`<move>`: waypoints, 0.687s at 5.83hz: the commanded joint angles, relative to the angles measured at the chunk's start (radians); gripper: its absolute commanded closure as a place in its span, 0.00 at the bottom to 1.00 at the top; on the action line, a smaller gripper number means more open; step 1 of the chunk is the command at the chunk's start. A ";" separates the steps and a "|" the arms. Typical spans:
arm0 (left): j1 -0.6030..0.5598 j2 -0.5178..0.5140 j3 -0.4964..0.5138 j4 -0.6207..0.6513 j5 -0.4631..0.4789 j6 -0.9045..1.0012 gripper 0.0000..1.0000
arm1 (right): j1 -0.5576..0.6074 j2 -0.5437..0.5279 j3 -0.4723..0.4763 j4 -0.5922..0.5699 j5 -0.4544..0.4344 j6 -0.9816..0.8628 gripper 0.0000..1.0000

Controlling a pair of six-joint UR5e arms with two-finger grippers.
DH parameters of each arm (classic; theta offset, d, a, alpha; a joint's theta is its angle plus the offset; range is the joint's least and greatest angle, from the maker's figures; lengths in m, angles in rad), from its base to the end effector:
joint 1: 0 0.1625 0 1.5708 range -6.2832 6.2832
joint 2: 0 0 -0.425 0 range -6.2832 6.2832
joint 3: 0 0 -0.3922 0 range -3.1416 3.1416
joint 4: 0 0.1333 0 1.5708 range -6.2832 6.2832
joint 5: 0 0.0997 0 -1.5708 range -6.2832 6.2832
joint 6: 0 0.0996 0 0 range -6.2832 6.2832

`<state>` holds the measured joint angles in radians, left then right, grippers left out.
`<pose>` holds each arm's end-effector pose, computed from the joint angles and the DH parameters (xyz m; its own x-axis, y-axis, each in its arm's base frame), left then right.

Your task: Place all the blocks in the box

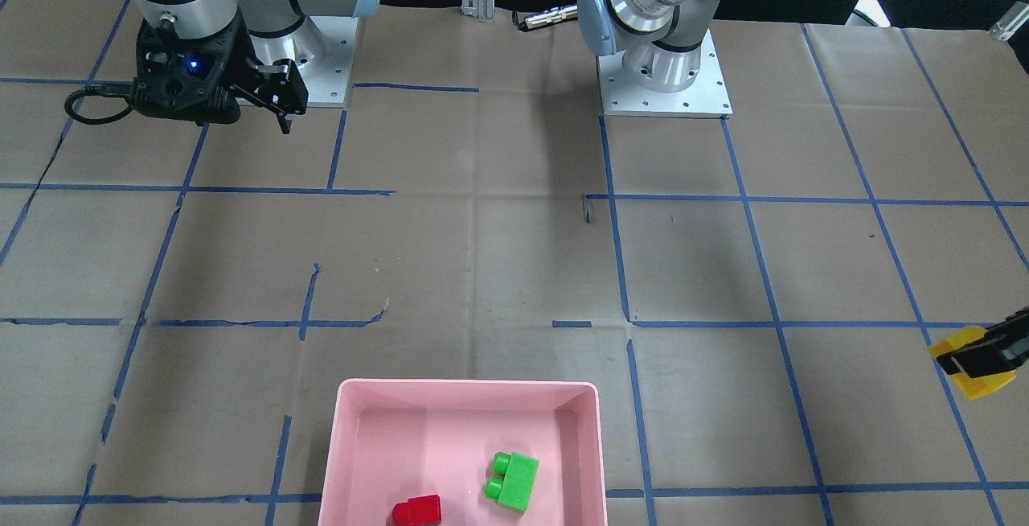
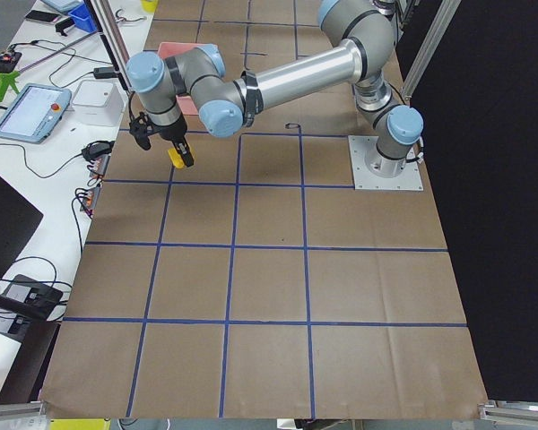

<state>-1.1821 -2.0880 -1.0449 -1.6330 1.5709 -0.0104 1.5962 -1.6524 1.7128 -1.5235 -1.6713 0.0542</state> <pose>0.1406 -0.6951 0.4305 -0.9214 -0.3886 -0.0007 -0.3880 0.9201 0.0535 0.1346 -0.4420 0.4532 -0.9943 0.0178 0.1054 0.0287 0.9944 0.1019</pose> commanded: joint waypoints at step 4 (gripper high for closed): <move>-0.437 -0.030 0.023 0.160 -0.087 -0.213 1.00 | 0.010 -0.009 -0.008 -0.066 0.160 0.009 0.00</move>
<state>-1.5595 -2.0835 -1.0242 -1.5378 1.5266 -0.1532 1.6055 -1.6626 1.7122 -1.5745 -1.5243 0.0668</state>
